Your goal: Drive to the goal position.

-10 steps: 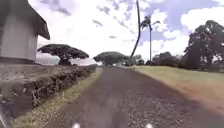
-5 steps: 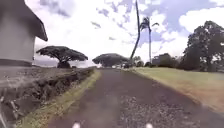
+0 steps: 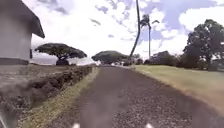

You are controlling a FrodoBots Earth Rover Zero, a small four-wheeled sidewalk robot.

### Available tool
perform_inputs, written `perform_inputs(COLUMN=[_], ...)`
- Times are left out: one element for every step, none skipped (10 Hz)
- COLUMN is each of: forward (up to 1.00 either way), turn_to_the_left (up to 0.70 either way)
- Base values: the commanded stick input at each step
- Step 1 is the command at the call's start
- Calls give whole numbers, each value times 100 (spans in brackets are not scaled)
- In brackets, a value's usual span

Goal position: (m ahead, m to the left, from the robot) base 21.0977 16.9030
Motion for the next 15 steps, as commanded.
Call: perform_inputs(forward=[70,70,70,70,70,70,70,70,70,70,70,70,70,70,70], turn_to_the_left=[0,0,0,0,0,0,0,0,0,0,0,0,0,0,0])
